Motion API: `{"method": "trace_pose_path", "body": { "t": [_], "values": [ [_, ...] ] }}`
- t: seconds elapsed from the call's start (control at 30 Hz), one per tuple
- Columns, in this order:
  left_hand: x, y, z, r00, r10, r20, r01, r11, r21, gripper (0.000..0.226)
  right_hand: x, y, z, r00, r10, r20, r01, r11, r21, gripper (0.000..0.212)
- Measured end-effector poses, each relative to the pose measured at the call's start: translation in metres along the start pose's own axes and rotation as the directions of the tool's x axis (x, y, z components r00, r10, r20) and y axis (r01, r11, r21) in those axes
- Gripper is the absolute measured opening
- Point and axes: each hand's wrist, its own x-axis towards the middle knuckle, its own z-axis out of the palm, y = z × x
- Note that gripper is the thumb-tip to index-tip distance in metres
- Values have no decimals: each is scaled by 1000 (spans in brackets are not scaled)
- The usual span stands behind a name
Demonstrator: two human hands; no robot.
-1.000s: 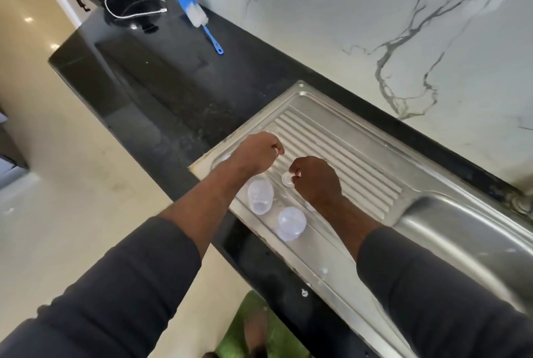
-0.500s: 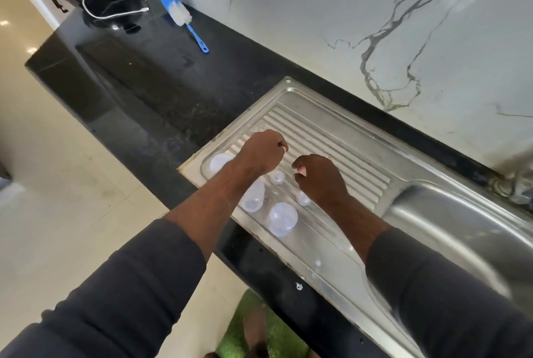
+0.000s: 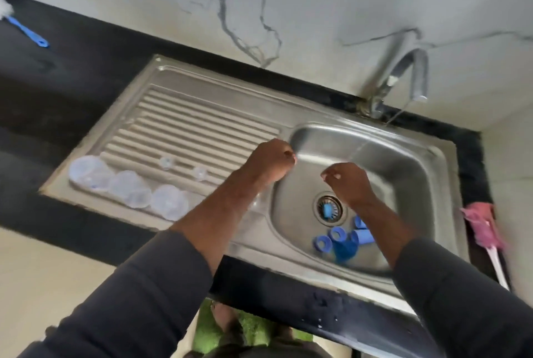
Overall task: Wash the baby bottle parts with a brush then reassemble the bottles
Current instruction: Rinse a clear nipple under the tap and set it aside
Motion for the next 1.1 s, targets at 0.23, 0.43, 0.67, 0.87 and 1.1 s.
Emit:
{"method": "trace_pose_path", "body": {
  "t": [0.23, 0.43, 0.67, 0.87, 1.1],
  "values": [
    [25, 28, 82, 986, -55, 155, 53, 998, 20, 20, -1, 105, -18, 971, 223, 87, -221, 975, -34, 19],
    [36, 24, 123, 977, -119, 176, 108, 992, 72, 18, 18, 135, 8, 943, 259, 208, -234, 962, -141, 19],
    [48, 19, 152, 969, -128, 211, 109, 989, 100, 19, 45, 141, 46, 937, 222, 271, -117, 928, -355, 20],
    [56, 11, 155, 968, -127, 215, 118, 991, 56, 18, 56, 143, 67, 947, 186, 262, -60, 903, -425, 21],
    [62, 0, 158, 961, -158, 229, 144, 987, 74, 17, 52, 138, 67, 952, 184, 244, -63, 900, -432, 21]
  ]
}}
